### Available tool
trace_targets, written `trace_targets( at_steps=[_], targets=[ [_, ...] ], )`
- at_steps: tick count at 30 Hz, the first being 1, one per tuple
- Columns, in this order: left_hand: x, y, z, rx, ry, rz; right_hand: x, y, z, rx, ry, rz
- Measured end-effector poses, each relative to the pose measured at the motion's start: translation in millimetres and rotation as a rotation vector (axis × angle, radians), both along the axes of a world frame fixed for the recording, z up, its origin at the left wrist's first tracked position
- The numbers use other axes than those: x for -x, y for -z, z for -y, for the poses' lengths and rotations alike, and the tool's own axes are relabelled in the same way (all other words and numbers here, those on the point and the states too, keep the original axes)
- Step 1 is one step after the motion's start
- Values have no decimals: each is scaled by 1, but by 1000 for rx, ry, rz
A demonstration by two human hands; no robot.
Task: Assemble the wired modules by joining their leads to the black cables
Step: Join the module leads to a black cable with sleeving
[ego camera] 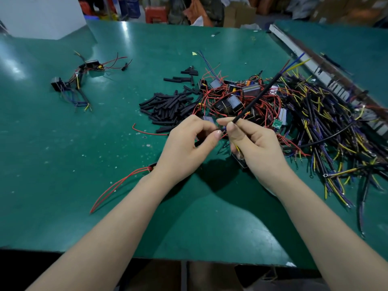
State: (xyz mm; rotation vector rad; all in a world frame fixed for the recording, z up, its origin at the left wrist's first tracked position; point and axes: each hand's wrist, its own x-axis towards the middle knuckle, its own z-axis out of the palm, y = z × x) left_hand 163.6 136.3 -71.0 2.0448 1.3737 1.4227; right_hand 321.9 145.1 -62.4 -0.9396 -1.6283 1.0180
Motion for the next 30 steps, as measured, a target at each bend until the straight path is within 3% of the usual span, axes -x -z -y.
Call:
trace_targets(
  at_steps=[10,16,25,30],
  targets=[
    [3,2,-4,-45,1,-33,3,4,-3,-7,17,87],
    [5,1,-6,-41,5,-67,6,-1,-6,141,38,7],
    [6,1,-4,-49,-56,-122,5,1,-6,21,80,150],
    [9,-5,-6,34,-7,-68,-3,-1,-11,97,77,18]
  ],
)
